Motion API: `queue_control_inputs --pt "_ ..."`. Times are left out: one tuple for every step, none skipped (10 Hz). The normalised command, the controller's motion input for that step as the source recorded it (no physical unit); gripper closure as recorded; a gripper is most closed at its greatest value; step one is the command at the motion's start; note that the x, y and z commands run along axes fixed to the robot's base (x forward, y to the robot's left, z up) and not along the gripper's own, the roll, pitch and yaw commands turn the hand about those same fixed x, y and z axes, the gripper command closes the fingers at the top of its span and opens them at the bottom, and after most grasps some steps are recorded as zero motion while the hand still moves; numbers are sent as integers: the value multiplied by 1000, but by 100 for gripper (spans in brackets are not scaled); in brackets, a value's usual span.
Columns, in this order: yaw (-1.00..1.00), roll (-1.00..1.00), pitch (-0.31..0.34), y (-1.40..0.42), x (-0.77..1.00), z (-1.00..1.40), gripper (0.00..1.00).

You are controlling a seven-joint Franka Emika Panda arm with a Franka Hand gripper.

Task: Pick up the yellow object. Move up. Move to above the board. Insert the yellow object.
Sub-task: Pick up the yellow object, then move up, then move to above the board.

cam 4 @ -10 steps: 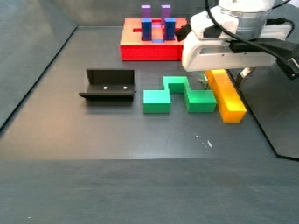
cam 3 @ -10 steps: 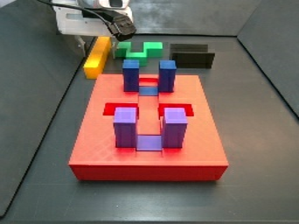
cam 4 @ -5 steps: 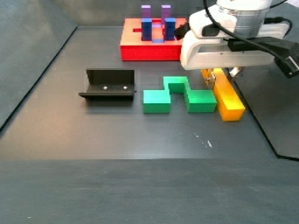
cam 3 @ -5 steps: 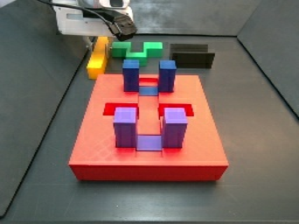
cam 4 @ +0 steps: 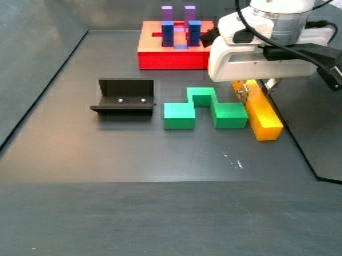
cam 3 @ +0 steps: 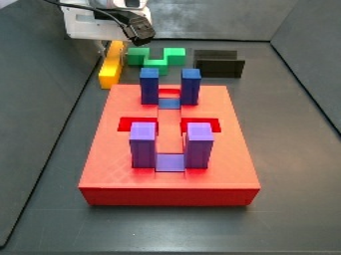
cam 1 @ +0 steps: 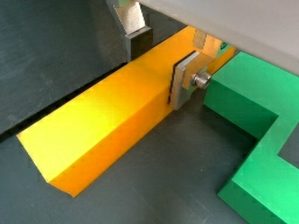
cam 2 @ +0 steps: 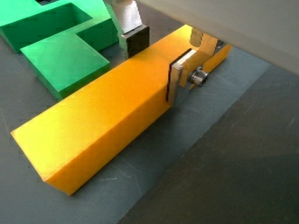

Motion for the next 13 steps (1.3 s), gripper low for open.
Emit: queue_control_inputs --pt "0 0 0 0 0 0 100" --pt "0 0 0 0 0 0 100" --pt "0 0 0 0 0 0 100" --pt "0 0 0 0 0 0 100" --pt "0 0 0 0 0 0 100" --pt "0 0 0 0 0 0 100" --pt "0 0 0 0 0 833 100" --pt "-44 -14 34 -72 -24 775 100" --pt "-40 -28 70 -73 -46 664 100" --pt "-14 -51 52 -32 -1 325 100" --pt "0 0 0 0 0 1400 100" --pt "6 -14 14 1 -16 1400 100" --pt "4 -30 21 -9 -37 1400 100"
